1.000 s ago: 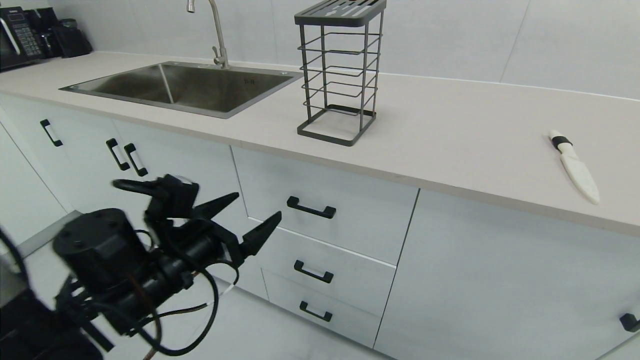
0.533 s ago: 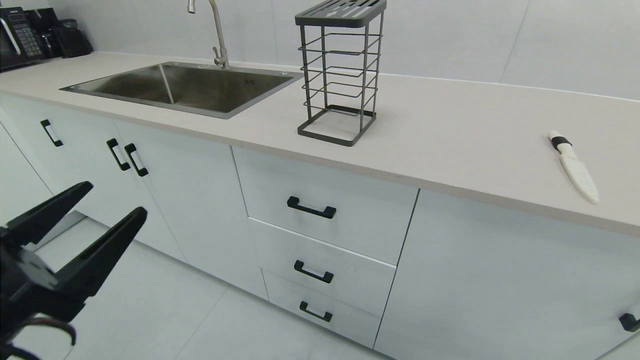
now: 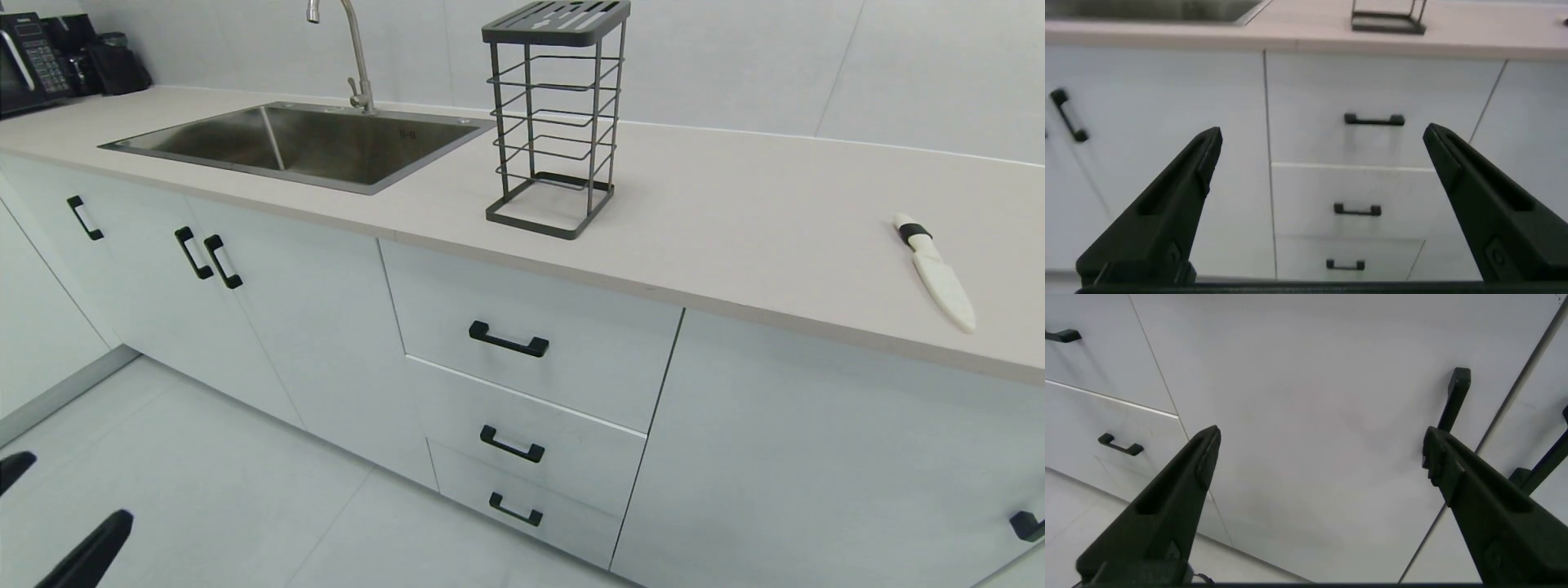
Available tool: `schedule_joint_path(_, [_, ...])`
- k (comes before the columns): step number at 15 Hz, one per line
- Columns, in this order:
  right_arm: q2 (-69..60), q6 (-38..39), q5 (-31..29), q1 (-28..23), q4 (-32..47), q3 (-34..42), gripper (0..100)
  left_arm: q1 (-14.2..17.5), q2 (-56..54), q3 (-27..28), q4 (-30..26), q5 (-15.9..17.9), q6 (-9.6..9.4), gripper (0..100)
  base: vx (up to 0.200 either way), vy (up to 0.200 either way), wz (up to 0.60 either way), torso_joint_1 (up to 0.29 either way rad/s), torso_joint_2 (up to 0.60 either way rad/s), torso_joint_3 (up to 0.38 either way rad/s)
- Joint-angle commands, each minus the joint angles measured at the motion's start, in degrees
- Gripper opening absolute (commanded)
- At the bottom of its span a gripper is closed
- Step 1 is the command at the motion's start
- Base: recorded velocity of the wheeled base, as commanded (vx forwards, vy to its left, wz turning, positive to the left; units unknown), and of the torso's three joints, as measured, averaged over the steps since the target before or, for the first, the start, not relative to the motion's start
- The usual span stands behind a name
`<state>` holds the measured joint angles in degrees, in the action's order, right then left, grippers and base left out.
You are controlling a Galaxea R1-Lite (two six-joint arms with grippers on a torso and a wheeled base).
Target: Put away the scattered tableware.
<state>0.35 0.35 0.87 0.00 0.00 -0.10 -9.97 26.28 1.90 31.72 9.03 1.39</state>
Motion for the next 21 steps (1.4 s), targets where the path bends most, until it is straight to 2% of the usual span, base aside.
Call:
schedule_joint_path(1, [0.09,0.00,0.01,0.00,0.00,0.01,100,1.71,-11.69,-1.29,-7.37,0.02,0.02,100,0.000,0.000,0.00,0.000,0.00,0.000])
schedule_joint_path(3, [0.09,0.00,0.01,0.00,0.00,0.01,100,3.12,-18.20,-1.73,-17.22,-0.07,0.02,100,0.000,0.000,0.00,0.000,0.00,0.000])
schedule_joint_path(4, [0.09,0.00,0.01,0.00,0.00,0.01,100,3.56,-19.60,-1.73,-19.85,-0.16,-0.16,100,0.000,0.000,0.00,0.000,0.00,0.000])
schedule_joint_path(5, [0.09,0.00,0.01,0.00,0.00,0.01,100,4.00,-20.92,-1.81,-26.27,-0.51,-1.30,100,0.000,0.000,0.00,0.000,0.00,0.000])
schedule_joint_path(6, [0.09,0.00,0.01,0.00,0.00,0.01,100,4.08,-20.92,-1.81,-28.82,-0.86,-2.18,100,0.000,0.000,0.00,0.000,0.00,0.000])
schedule_joint_path(7, [0.09,0.00,0.01,0.00,0.00,0.01,100,4.96,-20.92,-1.73,-29.43,-2.18,-3.24,100,0.000,0.000,0.00,0.000,0.00,0.000])
schedule_joint_path(8, [0.09,0.00,0.01,0.00,0.00,0.01,100,6.37,-21.27,-1.81,-30.58,-4.11,-5.26,100,0.000,0.000,0.00,0.000,0.00,0.000])
schedule_joint_path(9, [0.09,0.00,0.01,0.00,0.00,0.01,100,7.95,-21.98,-1.55,-32.25,-5.78,-5.43,100,0.000,0.000,0.00,0.000,0.00,0.000])
schedule_joint_path(11, [0.09,0.00,0.01,0.00,0.00,0.01,100,10.06,-24.88,-1.64,-32.07,-6.31,-5.17,100,0.000,0.000,0.00,0.000,0.00,0.000])
schedule_joint_path(15, [0.09,0.00,0.01,0.00,0.00,0.01,100,10.06,-26.20,-1.73,-31.81,-6.48,-4.47,100,0.000,0.000,0.00,0.000,0.00,0.000])
schedule_joint_path(18, [0.09,0.00,0.01,0.00,0.00,0.01,100,10.06,-26.28,-1.81,-31.46,-6.31,-6.05,100,0.000,0.000,0.00,0.000,0.00,0.000])
schedule_joint_path(21, [0.09,0.00,0.01,0.00,0.00,0.01,100,10.06,-26.28,-1.81,-31.63,-6.57,-4.99,100,0.000,0.000,0.00,0.000,0.00,0.000])
